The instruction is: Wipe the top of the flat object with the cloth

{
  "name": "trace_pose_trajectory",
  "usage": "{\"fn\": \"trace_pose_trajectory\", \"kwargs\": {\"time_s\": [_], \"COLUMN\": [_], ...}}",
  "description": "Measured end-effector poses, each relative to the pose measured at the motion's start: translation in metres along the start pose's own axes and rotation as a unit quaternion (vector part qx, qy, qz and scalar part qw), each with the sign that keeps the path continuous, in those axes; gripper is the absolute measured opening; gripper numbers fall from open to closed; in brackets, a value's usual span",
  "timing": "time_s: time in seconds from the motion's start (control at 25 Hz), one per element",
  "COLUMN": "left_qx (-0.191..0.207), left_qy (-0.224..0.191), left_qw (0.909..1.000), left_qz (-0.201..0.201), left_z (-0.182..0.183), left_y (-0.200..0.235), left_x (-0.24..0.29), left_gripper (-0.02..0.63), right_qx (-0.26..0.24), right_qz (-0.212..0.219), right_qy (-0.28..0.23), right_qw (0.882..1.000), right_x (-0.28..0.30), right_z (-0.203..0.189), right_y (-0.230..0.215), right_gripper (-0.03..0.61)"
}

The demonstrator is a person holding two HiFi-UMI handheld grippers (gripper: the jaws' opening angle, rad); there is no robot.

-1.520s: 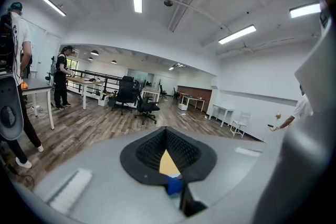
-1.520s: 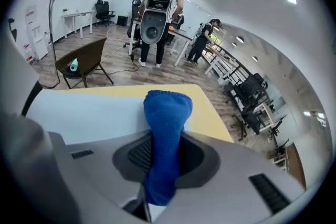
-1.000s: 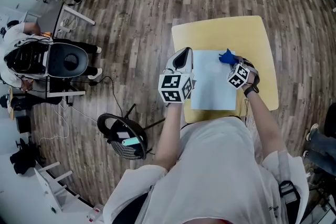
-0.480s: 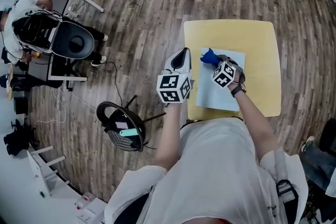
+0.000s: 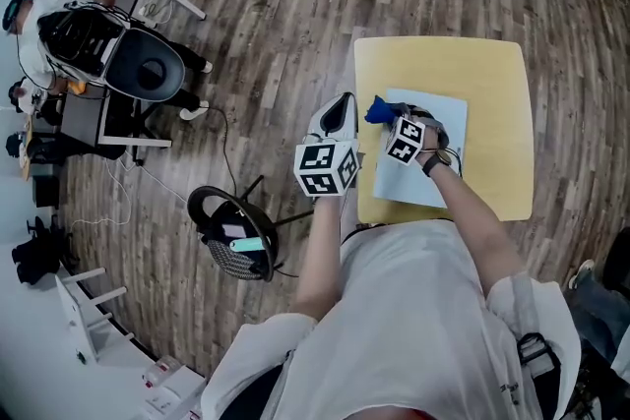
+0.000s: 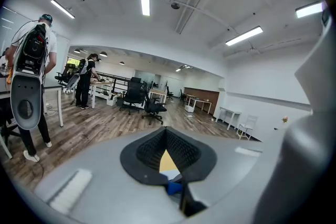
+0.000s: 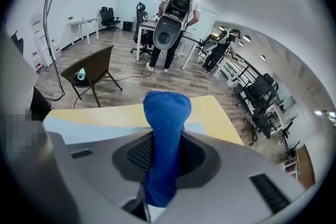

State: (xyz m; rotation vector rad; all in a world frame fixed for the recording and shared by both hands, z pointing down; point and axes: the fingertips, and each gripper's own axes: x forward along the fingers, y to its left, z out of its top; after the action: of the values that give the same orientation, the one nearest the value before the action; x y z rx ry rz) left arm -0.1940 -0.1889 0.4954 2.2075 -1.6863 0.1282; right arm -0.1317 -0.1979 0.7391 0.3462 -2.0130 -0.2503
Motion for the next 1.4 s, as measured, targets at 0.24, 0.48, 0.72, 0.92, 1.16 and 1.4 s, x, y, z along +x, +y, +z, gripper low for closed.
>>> {"fn": "trace_pose_trajectory", "kwargs": {"time_s": [0.24, 0.48, 0.72, 0.92, 1.16, 1.4], "left_qx": [0.004, 0.012, 0.018, 0.016, 0.009, 0.006], "left_qy": [0.007, 0.016, 0.015, 0.017, 0.005, -0.001], "left_qw": [0.9994, 0.9978, 0.9968, 0.9967, 0.9984, 0.9995], "left_qz": [-0.033, -0.063, -0.076, -0.078, -0.056, -0.031], "left_z": [-0.003, -0.004, -0.003, -0.008, -0.002, 0.004], "left_y": [-0.025, -0.052, -0.065, -0.067, -0.048, -0.027], "left_x": [0.017, 0.033, 0.039, 0.035, 0.025, 0.009], "left_gripper": [0.006, 0.006, 0.005, 0.006, 0.006, 0.006], "right_qx": [0.043, 0.101, 0.149, 0.161, 0.177, 0.135], "right_qz": [-0.022, -0.050, -0.081, -0.095, -0.071, -0.018], "right_qy": [0.026, 0.042, 0.069, 0.082, 0.080, -0.003], "right_qw": [0.998, 0.993, 0.983, 0.979, 0.978, 0.991], "right_x": [-0.024, -0.056, -0.083, -0.088, -0.077, -0.046], "right_z": [-0.055, -0.125, -0.181, -0.194, -0.153, -0.037], "right_y": [-0.014, -0.028, -0.036, -0.033, -0.032, -0.012], "right_gripper": [0.086, 0.085, 0.084, 0.075, 0.077, 0.080]}}
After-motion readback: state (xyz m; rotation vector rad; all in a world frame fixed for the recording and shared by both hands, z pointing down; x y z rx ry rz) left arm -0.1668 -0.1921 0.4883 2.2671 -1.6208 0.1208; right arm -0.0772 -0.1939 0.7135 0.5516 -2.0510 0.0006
